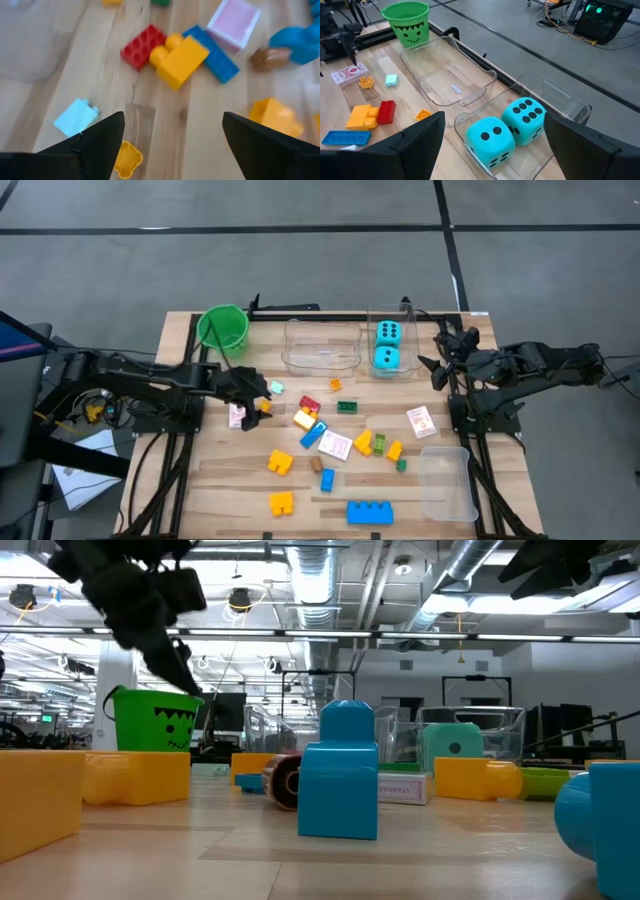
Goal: Pick & Place Toys
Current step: Put the small yellow gamepiece into the left transparent bin
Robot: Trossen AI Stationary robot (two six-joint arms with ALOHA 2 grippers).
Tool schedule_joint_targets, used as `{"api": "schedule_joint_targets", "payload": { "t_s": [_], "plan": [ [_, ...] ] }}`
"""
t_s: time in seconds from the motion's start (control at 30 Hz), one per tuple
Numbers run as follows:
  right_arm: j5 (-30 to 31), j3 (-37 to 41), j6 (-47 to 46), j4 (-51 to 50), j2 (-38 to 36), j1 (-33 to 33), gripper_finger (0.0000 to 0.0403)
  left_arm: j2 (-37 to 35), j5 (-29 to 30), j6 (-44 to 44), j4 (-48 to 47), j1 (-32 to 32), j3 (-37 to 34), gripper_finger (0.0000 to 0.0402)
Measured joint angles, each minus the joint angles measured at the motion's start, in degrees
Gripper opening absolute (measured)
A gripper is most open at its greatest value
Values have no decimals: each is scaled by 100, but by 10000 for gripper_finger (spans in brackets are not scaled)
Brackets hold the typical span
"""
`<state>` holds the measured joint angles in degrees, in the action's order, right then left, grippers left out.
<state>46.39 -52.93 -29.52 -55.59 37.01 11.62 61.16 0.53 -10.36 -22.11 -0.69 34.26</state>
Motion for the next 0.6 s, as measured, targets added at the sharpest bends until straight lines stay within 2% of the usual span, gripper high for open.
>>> {"api": "schedule_joint_targets", "payload": {
  "t_s": [0.23,0.47,0.6],
  "plan": [
    [-2,0,-4,-96,0,0,331,798,453,-47,7,0,0,325],
    [-2,0,-2,-99,-2,0,331,1339,473,-49,9,0,0,322],
    [-2,0,-2,-99,0,0,331,1554,701,-53,5,0,0,319]
  ]
}}
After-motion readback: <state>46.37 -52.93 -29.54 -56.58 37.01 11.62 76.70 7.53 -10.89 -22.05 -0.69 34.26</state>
